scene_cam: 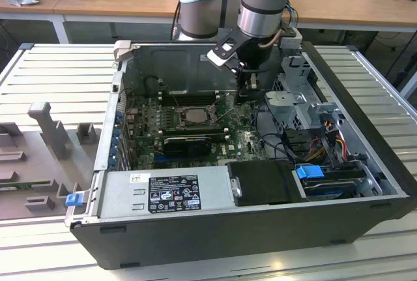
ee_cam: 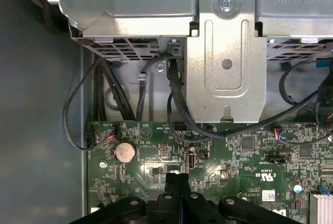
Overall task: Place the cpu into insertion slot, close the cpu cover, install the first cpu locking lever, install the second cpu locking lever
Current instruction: 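Close the cpu cover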
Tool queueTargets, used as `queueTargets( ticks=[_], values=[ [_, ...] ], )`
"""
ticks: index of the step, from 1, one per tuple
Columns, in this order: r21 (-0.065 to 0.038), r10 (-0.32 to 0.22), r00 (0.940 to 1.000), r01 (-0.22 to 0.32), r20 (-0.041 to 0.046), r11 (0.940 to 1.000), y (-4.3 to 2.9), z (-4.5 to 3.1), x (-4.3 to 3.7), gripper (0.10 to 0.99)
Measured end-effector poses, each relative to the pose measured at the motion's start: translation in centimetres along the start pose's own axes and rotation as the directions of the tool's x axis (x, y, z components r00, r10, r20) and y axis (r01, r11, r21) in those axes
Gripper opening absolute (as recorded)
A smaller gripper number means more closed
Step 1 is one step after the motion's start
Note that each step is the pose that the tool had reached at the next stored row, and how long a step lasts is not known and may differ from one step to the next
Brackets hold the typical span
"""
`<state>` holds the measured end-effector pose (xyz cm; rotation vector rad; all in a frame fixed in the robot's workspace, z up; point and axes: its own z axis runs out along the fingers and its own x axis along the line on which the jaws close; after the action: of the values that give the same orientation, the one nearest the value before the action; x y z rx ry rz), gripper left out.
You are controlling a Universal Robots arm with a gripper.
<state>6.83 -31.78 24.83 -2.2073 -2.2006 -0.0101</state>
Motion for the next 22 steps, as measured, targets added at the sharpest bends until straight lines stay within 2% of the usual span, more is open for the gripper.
queueTargets(
  ticks=[1,3,16,22],
  values=[
    [0.004,0.000,1.0000,0.000,0.0000,1.0000,-0.08,-0.03,0.00,0.106],
    [0.006,0.000,1.0000,0.000,0.0003,1.0000,-0.25,-0.05,-0.01,0.106],
    [0.006,0.000,1.0000,0.000,0.0003,1.0000,-1.82,-0.02,-0.01,0.106],
    [0.006,0.000,1.0000,0.000,0.0002,1.0000,-2.20,-0.02,-0.01,0.106]
  ],
)
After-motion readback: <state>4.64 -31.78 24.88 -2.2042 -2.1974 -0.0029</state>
